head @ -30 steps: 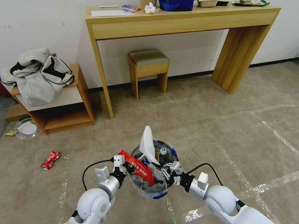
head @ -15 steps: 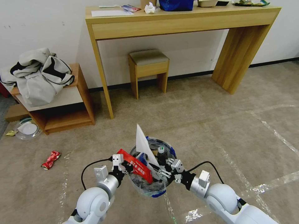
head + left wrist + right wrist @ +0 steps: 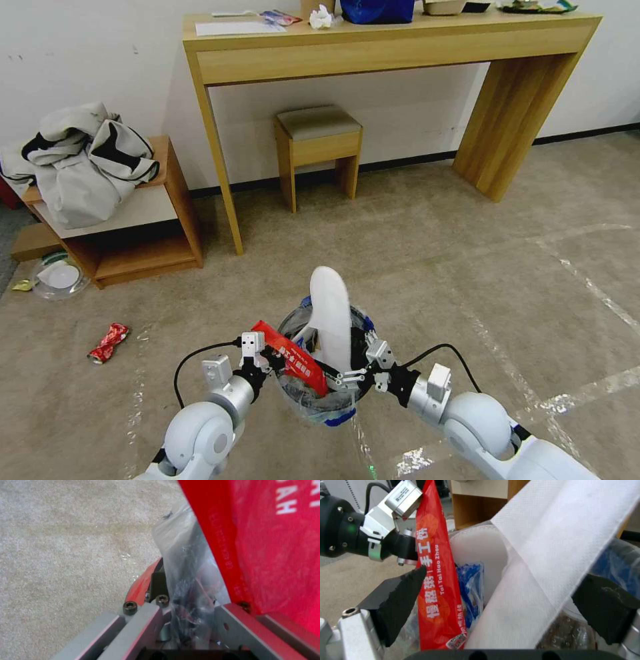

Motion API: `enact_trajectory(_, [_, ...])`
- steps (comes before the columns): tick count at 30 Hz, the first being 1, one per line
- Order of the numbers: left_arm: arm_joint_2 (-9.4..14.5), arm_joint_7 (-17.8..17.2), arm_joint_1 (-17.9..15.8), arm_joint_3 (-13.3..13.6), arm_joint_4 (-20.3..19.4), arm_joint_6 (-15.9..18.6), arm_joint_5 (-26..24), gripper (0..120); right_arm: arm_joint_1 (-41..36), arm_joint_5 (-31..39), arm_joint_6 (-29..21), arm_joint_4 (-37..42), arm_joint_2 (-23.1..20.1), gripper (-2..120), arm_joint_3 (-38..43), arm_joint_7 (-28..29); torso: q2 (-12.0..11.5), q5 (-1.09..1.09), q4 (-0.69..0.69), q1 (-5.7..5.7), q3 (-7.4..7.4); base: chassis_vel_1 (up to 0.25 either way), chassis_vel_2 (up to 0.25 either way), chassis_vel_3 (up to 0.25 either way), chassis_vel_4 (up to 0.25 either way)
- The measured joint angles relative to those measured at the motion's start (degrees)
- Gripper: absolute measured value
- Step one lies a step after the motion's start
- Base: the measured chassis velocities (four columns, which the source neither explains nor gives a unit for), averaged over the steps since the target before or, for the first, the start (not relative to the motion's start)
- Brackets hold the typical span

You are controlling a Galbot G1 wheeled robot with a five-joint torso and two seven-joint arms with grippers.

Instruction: Pick up the trash bin and place the garbage on the floor into it.

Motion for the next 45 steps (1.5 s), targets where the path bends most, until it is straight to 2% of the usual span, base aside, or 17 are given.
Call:
enact_trajectory(27, [-0.8, -0.27, 0.34, -0.92, -0.05, -0.19, 0.64, 1, -1.43, 0.35, -0.13, 2.81, -2.37, 100, 2.31, -0.69, 0.02, 0.0, 0.0, 0.0, 0.0, 0.0, 0.0, 0.0, 0.0])
enact_trajectory(35, [-0.82, -0.82, 0.69, -1.92, -0.02, -0.36, 1.48, 1, -4.35, 1.3, -0.63, 5.96, -3.96, 100, 7.91, -0.66, 0.02, 0.0, 0.0, 0.0, 0.0, 0.0, 0.0, 0.0, 0.0])
enact_trajectory(45, [-1.45, -1.18, 1.66, -3.29, -0.54, -0.5, 2.7, 1, -9.34, 1.89, -0.77, 7.82, -2.78, 100, 15.53, -0.65, 0.02, 0.0, 0.0, 0.0, 0.0, 0.0, 0.0, 0.0, 0.0])
